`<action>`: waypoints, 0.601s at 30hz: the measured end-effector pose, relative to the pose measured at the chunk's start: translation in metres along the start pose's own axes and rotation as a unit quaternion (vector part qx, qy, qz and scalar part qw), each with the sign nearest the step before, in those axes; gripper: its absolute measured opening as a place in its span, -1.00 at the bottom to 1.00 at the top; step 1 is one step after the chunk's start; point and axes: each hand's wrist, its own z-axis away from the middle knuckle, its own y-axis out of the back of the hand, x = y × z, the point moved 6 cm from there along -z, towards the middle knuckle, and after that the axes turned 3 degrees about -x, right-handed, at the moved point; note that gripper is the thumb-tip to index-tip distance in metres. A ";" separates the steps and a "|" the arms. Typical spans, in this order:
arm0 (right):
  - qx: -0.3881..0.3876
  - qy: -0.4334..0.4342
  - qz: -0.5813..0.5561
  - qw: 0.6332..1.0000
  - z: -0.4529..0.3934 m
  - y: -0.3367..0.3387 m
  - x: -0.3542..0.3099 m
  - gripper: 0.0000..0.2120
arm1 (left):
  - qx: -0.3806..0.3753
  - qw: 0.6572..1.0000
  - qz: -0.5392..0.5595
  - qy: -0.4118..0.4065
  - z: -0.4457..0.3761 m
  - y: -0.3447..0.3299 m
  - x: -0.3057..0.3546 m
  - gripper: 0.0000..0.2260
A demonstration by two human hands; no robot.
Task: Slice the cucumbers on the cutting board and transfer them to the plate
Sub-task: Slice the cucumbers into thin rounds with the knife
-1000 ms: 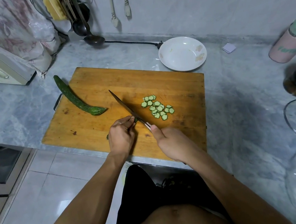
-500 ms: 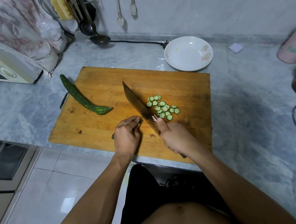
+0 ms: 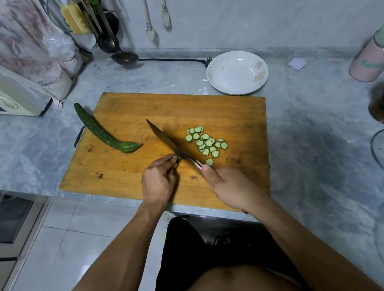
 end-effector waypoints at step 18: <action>-0.009 0.010 0.017 1.000 -0.002 -0.007 -0.016 -0.39 | -0.002 1.000 -0.009 0.007 -0.002 -0.002 0.000 -0.71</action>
